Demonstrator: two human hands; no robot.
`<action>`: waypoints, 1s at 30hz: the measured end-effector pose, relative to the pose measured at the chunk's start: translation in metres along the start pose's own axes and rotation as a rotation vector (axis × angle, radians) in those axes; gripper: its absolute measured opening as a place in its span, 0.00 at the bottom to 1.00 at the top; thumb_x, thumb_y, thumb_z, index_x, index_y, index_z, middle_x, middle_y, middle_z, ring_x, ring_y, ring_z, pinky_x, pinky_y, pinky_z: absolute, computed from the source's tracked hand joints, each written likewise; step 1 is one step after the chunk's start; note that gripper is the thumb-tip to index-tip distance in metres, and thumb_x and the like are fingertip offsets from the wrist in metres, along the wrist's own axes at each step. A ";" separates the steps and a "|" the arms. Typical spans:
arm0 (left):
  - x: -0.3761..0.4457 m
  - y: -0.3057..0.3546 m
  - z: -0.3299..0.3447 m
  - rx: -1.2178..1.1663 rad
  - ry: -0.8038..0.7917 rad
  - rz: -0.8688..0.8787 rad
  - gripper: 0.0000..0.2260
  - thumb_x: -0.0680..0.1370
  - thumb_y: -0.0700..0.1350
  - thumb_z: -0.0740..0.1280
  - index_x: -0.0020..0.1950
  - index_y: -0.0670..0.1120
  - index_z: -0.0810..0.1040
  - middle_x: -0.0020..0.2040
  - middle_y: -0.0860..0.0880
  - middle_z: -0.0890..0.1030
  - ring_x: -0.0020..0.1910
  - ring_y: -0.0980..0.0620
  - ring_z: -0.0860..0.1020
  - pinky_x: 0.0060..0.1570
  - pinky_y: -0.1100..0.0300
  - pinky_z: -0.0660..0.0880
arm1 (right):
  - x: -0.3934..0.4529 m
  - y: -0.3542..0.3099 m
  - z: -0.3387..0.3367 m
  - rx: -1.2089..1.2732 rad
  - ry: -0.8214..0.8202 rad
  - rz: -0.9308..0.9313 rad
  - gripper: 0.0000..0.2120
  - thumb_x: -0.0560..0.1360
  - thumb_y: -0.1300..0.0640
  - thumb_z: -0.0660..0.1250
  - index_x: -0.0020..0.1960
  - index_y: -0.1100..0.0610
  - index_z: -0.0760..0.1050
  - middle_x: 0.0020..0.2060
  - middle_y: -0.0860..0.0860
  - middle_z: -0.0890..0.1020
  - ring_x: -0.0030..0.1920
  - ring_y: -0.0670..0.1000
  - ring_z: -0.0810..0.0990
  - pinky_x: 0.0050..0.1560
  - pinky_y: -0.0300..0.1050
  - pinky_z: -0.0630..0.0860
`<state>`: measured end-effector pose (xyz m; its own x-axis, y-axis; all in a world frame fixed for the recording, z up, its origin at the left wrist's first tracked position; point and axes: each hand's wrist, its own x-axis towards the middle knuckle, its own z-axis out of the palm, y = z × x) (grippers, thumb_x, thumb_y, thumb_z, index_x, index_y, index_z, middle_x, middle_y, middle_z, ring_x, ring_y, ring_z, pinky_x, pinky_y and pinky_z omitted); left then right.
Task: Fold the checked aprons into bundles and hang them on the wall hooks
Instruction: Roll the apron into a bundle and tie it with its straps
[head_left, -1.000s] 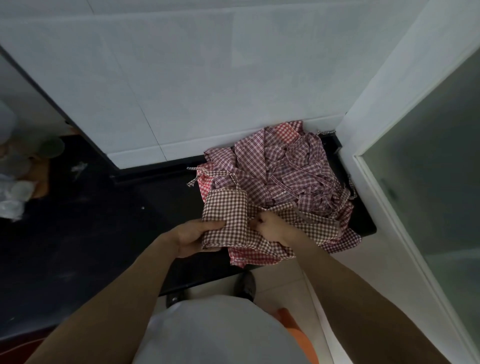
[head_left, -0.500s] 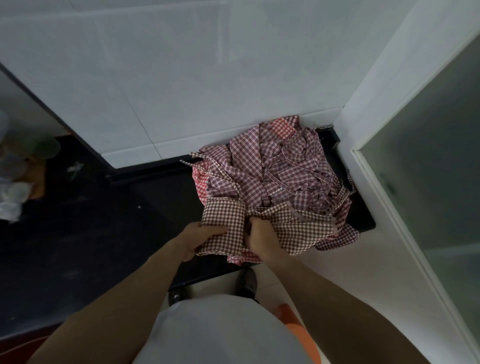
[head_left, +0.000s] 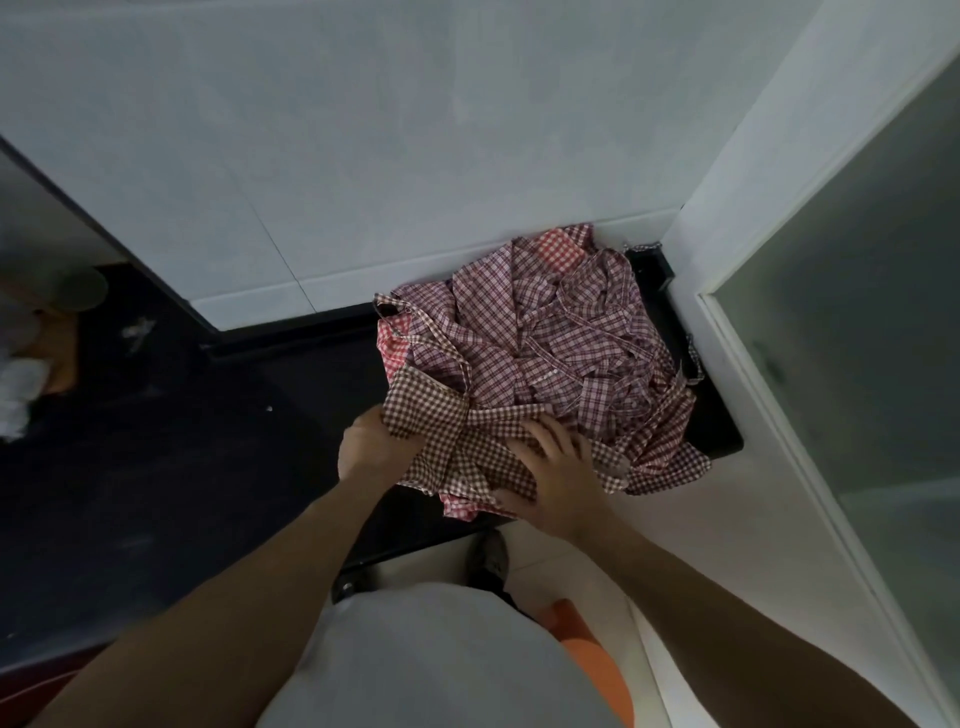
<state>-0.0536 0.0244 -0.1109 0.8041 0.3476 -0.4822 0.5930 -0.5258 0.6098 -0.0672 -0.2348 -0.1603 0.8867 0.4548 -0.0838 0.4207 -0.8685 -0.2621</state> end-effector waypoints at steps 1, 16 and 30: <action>-0.001 0.002 0.001 0.032 0.015 0.012 0.25 0.72 0.49 0.75 0.66 0.43 0.75 0.57 0.43 0.82 0.54 0.43 0.81 0.46 0.55 0.77 | -0.004 0.004 0.001 0.012 -0.010 -0.032 0.34 0.73 0.27 0.60 0.68 0.50 0.74 0.72 0.52 0.69 0.75 0.57 0.64 0.71 0.62 0.60; -0.020 0.025 0.020 0.423 0.166 0.193 0.19 0.77 0.43 0.67 0.65 0.43 0.68 0.53 0.45 0.78 0.50 0.43 0.79 0.46 0.49 0.74 | -0.009 -0.012 -0.028 0.062 -0.115 0.122 0.15 0.74 0.56 0.65 0.57 0.60 0.73 0.60 0.59 0.70 0.54 0.59 0.74 0.46 0.54 0.78; -0.017 0.044 0.011 0.562 0.018 0.202 0.15 0.76 0.42 0.69 0.60 0.44 0.69 0.52 0.44 0.79 0.46 0.45 0.77 0.43 0.52 0.73 | 0.029 -0.043 -0.121 0.353 -0.187 -0.199 0.10 0.76 0.63 0.66 0.56 0.56 0.80 0.52 0.51 0.81 0.52 0.48 0.78 0.56 0.47 0.77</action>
<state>-0.0416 -0.0128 -0.0827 0.9020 0.2086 -0.3781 0.3195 -0.9113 0.2596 -0.0361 -0.2082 -0.0354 0.7314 0.6624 -0.1624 0.4596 -0.6546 -0.6002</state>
